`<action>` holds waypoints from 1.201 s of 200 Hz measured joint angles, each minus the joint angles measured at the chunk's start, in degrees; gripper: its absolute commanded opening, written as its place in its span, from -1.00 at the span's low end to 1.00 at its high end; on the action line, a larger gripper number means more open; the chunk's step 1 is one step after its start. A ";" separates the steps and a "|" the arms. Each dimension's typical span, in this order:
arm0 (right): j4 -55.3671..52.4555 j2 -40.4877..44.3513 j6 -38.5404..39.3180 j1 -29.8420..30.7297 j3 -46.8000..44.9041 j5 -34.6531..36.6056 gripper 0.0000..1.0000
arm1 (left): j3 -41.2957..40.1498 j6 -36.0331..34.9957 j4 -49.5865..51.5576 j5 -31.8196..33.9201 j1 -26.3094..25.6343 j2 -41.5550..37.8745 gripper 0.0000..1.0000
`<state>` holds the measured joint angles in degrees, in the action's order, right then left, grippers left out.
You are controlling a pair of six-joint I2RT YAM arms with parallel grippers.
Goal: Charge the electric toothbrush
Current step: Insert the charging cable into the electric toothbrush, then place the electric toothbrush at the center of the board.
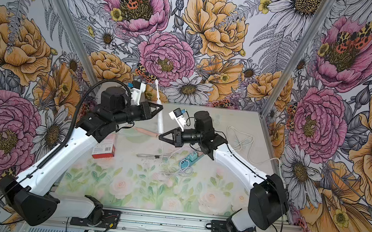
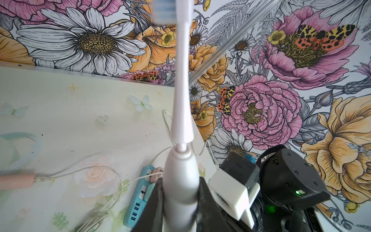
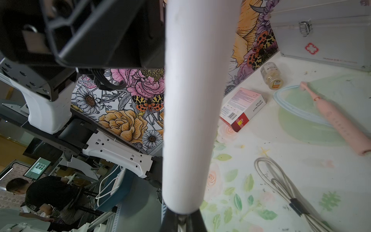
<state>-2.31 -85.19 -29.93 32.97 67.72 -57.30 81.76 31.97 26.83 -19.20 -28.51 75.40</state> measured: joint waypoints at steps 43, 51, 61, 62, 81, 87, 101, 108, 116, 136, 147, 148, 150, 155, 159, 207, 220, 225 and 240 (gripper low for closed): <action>-3.06 1.81 0.59 0.02 0.00 1.62 -1.00 | -1.99 -0.87 -2.27 2.58 -2.25 -1.22 -1.00; -3.30 1.97 0.52 0.07 0.00 2.32 -1.00 | -2.71 -0.87 -3.17 3.02 -2.38 -1.53 -1.00; -3.78 2.19 0.35 0.13 0.00 3.15 -1.00 | -3.56 -0.90 -4.17 3.43 -2.51 -1.95 -1.00; -3.80 2.21 0.35 0.13 0.00 3.17 -1.00 | -3.69 -0.90 -4.28 3.43 -2.51 -2.03 -1.00; -4.35 2.27 -0.11 0.13 0.00 3.98 -1.00 | -5.22 -0.92 -5.57 4.11 -2.51 -3.15 -1.00; -4.42 2.27 -0.31 0.13 0.00 3.98 -1.00 | -5.53 -0.92 -5.75 4.33 -2.51 -3.43 -1.00; -4.42 2.25 -0.48 0.20 0.00 3.91 -1.00 | -5.81 -0.83 -5.90 4.76 -2.51 -3.76 -1.00; -4.52 2.19 -0.39 0.35 0.00 3.78 -1.00 | -5.92 -0.42 -5.81 5.18 -2.49 -3.85 -1.00; -4.85 2.03 0.07 0.52 0.00 3.65 -0.92 | -6.19 0.46 -5.49 5.84 -2.49 -4.00 -1.00; -6.14 1.16 1.81 1.36 -0.02 3.32 -0.63 | -6.73 3.34 -2.82 8.46 -2.43 -4.48 -1.00; -5.60 0.81 2.89 1.53 -0.44 2.82 -0.50 | -7.21 4.37 -0.48 10.80 -2.40 -4.87 -1.00; -5.57 0.81 2.82 1.53 -0.50 2.75 -0.49 | -7.26 4.46 -0.39 10.95 -2.38 -4.92 -1.00; -5.55 0.81 2.64 1.53 -0.79 2.75 -0.48 | -7.41 4.92 0.09 11.23 -2.38 -5.01 -1.00; -5.01 0.81 3.17 1.51 -1.40 2.36 -0.43 | -7.76 5.42 1.09 12.24 -2.29 -5.25 -1.00; -4.48 0.92 3.58 1.51 -2.10 2.27 -0.38 | -8.24 5.86 1.75 12.85 -2.14 -5.46 -1.00; -6.32 8.31 5.38 -2.36 -13.90 4.70 0.23 | -22.32 12.98 7.58 17.77 2.29 -10.21 -1.00; -7.91 10.71 5.33 -5.20 -14.47 7.10 0.30 | -26.88 14.82 8.72 18.93 2.89 -10.47 -1.00; -8.24 11.45 5.29 -6.21 -14.45 8.09 0.34 | -28.57 15.58 9.07 19.30 2.89 -10.47 -1.00; -9.29 13.09 5.62 -8.85 -14.38 11.19 0.38 | -33.55 17.29 10.29 20.22 2.86 -10.32 -1.00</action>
<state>-11.60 -72.10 -24.32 24.12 53.34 -46.11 48.21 49.25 37.12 1.02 -25.65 65.08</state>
